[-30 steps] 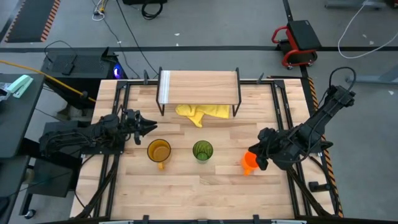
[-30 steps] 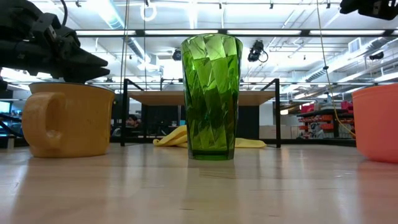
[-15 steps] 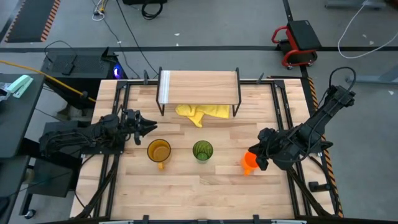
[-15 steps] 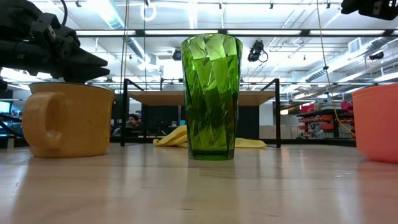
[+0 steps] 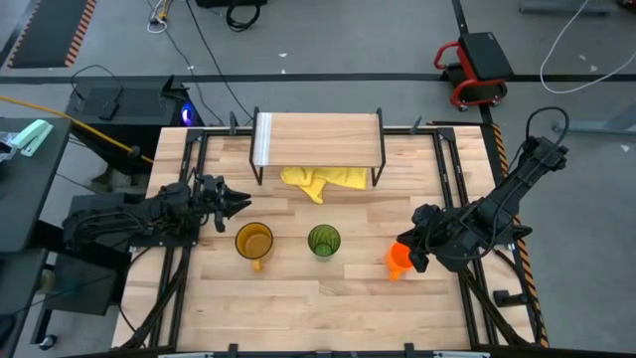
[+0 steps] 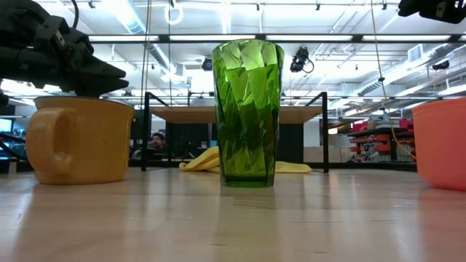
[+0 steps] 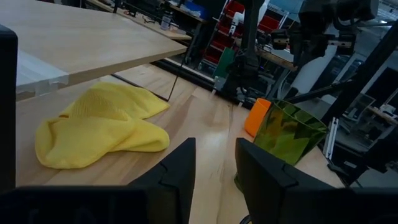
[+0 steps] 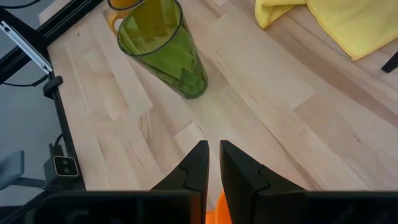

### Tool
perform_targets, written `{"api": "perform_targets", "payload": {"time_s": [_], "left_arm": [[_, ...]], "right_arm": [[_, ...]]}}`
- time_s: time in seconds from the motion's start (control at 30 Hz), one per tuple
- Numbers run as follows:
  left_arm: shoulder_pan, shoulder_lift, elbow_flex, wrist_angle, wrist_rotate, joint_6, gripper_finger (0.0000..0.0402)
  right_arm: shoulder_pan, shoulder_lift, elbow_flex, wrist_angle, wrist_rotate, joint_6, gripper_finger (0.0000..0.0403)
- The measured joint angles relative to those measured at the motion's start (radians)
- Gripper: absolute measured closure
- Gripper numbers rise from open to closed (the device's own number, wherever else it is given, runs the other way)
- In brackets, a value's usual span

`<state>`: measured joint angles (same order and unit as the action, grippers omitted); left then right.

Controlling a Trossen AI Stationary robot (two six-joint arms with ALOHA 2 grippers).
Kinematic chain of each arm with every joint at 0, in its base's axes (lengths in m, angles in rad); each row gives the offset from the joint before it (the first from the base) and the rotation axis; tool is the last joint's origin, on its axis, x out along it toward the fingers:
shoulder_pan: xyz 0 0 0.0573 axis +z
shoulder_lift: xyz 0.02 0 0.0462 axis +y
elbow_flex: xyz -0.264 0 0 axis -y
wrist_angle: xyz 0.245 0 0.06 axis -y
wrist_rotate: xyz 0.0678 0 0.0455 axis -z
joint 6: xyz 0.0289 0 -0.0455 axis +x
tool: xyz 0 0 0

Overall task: Stack small to large cups/mugs on shelf
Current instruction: Put the orange mug on the shelf

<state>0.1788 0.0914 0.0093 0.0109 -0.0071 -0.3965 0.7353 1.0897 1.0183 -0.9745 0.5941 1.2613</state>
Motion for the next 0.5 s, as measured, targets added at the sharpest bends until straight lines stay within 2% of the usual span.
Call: {"api": "perform_targets", "payload": {"time_s": [0.3, 0.5], "left_arm": [[0.0, 0.0, 0.0, 0.0, 0.0, -0.004, 0.0282], [0.0, 0.0, 0.0, 0.0, 0.0, -0.003, 0.0279]], "right_arm": [[0.0, 0.0, 0.0, 0.0, -0.001, 0.042, 0.0355], [0.0, 0.031, 0.0, -0.016, -0.138, 0.166, 0.0355]]}}
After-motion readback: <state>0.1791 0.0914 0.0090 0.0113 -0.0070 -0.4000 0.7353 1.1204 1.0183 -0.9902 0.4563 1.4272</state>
